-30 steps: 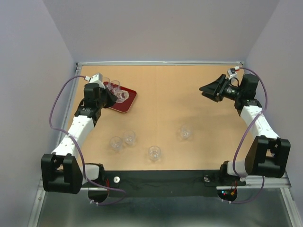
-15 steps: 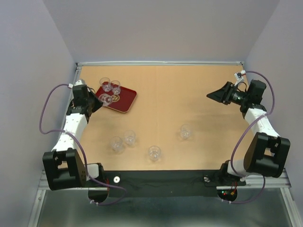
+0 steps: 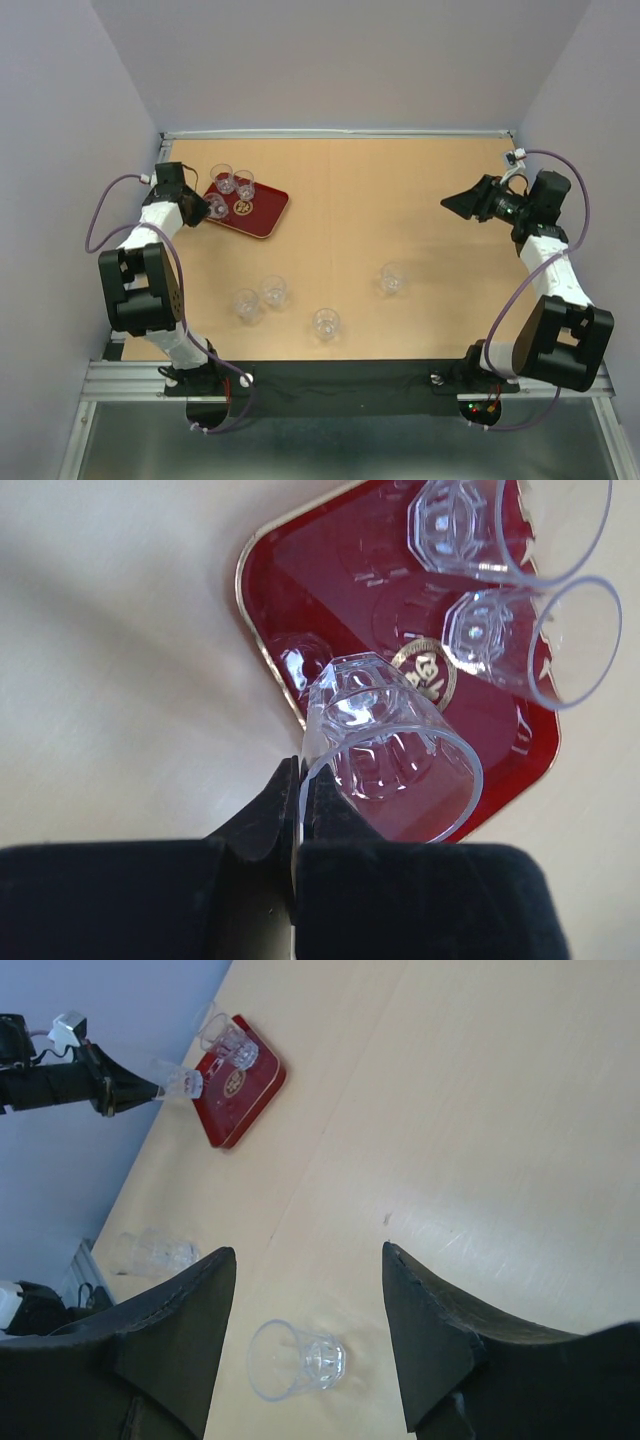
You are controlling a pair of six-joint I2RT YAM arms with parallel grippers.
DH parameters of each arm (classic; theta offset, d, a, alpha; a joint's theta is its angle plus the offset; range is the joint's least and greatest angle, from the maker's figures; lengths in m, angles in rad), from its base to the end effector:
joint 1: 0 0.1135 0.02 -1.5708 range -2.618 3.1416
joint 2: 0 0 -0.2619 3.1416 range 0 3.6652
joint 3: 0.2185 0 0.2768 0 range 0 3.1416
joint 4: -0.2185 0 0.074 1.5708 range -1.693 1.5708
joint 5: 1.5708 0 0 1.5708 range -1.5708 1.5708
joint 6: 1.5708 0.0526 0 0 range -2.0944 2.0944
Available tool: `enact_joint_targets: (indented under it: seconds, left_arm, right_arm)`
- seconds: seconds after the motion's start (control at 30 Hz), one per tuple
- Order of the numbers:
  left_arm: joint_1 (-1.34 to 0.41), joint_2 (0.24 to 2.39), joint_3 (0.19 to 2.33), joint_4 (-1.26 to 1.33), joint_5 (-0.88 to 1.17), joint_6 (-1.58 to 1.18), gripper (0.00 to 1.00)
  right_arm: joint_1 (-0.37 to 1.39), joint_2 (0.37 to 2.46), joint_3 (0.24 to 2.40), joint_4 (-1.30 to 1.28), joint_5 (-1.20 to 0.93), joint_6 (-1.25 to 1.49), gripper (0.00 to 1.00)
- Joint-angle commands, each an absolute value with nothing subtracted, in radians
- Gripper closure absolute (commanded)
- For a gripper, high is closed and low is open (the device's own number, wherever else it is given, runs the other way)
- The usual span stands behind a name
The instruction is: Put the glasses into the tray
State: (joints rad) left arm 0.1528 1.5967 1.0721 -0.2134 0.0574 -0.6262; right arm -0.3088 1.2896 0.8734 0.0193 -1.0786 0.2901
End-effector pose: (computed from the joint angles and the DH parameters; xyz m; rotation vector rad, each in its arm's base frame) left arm 0.3803 0.0555 0.2068 -0.8562 2.1638 -0.3063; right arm 0.3093 -0.0500 0.2725 -0.1488 1.8709 1.0327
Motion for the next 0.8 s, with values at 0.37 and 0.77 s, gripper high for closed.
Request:
enact_joint_targets:
  seconds: [0.37, 0.77]
  left_arm:
    - [0.161, 1.813, 1.347, -0.255, -0.028, -0.635, 1.0]
    - [0.161, 1.87, 1.416, -0.294, -0.061, -0.627, 0.91]
  right_arm:
    - [-0.35, 1.261, 0.867, 0.032, -1.083, 0.27, 0.34]
    - [-0.371, 1.255, 0.87, 0.032, -1.103, 0.279, 0.34]
